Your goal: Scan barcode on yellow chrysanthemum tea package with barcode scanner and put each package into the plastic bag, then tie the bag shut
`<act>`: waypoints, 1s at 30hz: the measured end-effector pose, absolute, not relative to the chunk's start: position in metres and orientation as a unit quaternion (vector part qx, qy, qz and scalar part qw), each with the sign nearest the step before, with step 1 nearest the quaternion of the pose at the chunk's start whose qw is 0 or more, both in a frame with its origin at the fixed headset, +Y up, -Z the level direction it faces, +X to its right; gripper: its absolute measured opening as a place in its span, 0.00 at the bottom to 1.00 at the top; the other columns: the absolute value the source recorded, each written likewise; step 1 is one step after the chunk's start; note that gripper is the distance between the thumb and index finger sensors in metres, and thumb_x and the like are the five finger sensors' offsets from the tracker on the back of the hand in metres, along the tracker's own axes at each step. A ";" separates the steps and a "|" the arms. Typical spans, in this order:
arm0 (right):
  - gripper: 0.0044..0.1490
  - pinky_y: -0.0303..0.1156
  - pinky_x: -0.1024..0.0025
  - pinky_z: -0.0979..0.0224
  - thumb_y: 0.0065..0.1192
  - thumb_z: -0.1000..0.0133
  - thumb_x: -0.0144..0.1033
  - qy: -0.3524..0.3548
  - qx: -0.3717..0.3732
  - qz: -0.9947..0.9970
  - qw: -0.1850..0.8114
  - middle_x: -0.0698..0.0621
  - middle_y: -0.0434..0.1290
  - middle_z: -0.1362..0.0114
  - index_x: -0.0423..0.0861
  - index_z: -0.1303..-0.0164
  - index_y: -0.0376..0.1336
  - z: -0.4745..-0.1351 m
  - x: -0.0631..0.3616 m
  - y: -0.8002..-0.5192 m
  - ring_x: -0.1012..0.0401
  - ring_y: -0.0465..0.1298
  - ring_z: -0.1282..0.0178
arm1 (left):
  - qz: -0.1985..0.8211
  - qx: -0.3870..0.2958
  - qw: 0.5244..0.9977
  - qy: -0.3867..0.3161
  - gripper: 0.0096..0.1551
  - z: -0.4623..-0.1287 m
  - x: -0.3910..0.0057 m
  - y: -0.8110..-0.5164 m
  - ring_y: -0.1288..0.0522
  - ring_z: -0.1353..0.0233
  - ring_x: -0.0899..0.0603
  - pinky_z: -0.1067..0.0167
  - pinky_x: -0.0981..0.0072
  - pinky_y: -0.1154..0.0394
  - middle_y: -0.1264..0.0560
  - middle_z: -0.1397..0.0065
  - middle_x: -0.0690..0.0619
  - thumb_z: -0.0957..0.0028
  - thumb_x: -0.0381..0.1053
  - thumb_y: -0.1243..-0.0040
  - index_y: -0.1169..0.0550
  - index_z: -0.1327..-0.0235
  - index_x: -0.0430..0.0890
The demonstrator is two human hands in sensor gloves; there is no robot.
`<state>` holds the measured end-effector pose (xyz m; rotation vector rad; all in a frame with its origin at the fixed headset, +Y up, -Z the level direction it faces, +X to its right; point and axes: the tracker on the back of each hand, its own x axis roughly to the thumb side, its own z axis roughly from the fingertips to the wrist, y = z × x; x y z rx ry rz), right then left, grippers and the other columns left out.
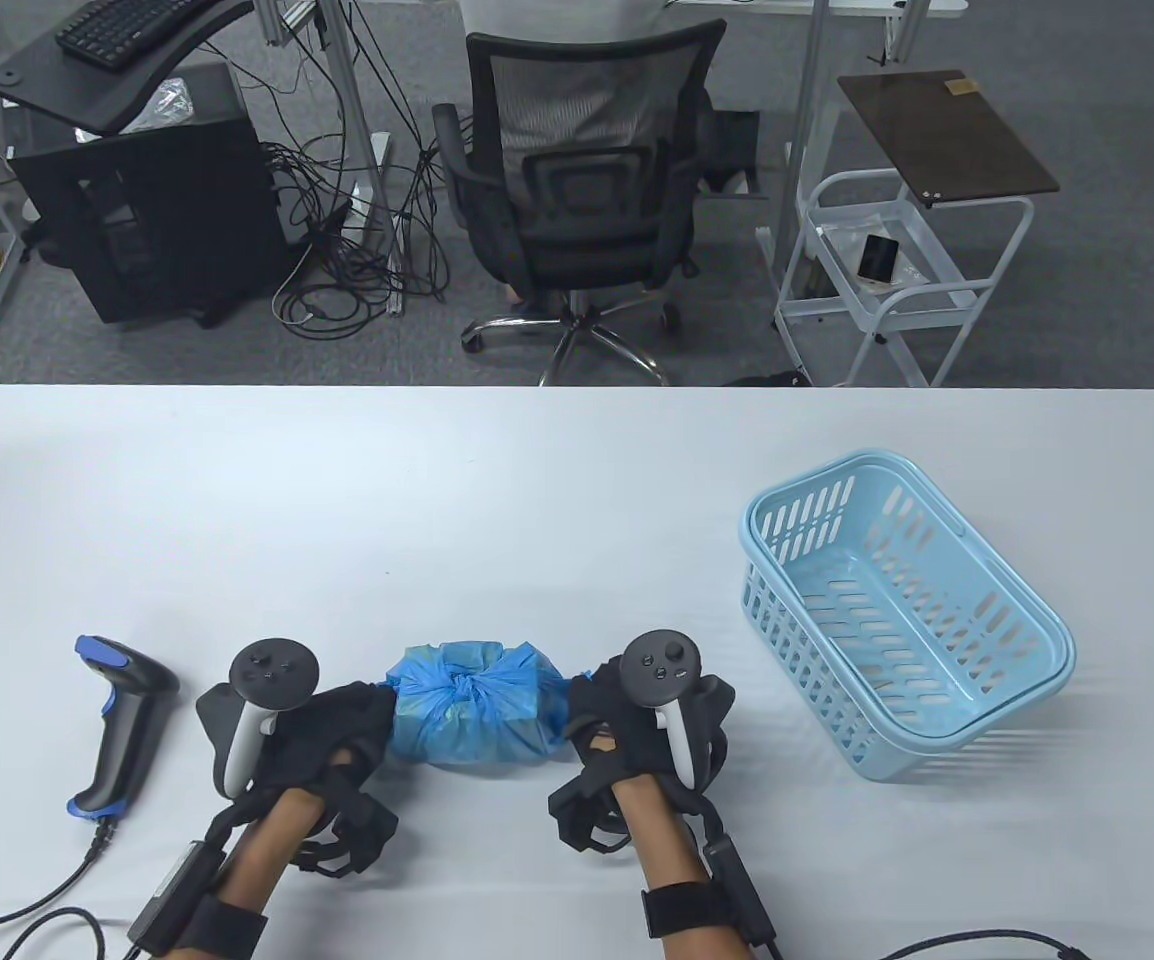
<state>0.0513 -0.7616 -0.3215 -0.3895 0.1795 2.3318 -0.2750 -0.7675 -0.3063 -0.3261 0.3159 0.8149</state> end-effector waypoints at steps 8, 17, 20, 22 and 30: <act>0.21 0.62 0.37 0.27 0.65 0.52 0.50 0.048 -0.151 0.893 0.422 0.46 0.70 0.28 0.50 0.59 0.76 -0.314 0.077 -0.758 0.39 0.64 0.25 | 0.516 -0.137 0.831 0.157 0.21 -0.299 -0.315 -0.761 0.20 0.39 0.37 0.33 0.36 0.33 0.20 0.37 0.50 0.53 0.63 0.40 0.13 0.66 0.49; 0.22 0.58 0.35 0.25 0.64 0.51 0.52 -0.012 -0.067 0.882 0.467 0.45 0.68 0.26 0.53 0.52 0.73 -0.305 0.100 -0.715 0.39 0.64 0.24 | 0.513 0.014 0.857 0.032 0.26 -0.285 -0.317 -0.707 0.28 0.27 0.36 0.29 0.36 0.36 0.29 0.26 0.51 0.53 0.64 0.38 0.20 0.46 0.53; 0.25 0.59 0.35 0.24 0.65 0.51 0.53 -0.082 -0.037 0.892 0.442 0.45 0.68 0.25 0.52 0.50 0.72 -0.297 0.106 -0.691 0.40 0.65 0.24 | 0.489 0.098 0.867 0.002 0.34 -0.272 -0.310 -0.689 0.40 0.19 0.35 0.26 0.36 0.42 0.39 0.19 0.51 0.53 0.64 0.39 0.30 0.32 0.56; 0.26 0.59 0.37 0.23 0.65 0.51 0.54 -0.108 -0.009 0.899 0.424 0.47 0.68 0.25 0.54 0.46 0.71 -0.293 0.105 -0.679 0.42 0.65 0.23 | 0.445 0.149 0.882 -0.035 0.40 -0.265 -0.306 -0.676 0.47 0.16 0.36 0.23 0.37 0.46 0.45 0.16 0.53 0.53 0.67 0.41 0.36 0.27 0.58; 0.59 0.46 0.34 0.17 0.58 0.59 0.72 -0.184 0.145 0.941 0.244 0.44 0.41 0.13 0.56 0.22 0.45 -0.284 0.096 -0.647 0.39 0.44 0.14 | 0.206 0.199 0.955 -0.080 0.54 -0.260 -0.313 -0.657 0.67 0.13 0.42 0.19 0.39 0.60 0.59 0.13 0.60 0.62 0.80 0.53 0.51 0.22 0.62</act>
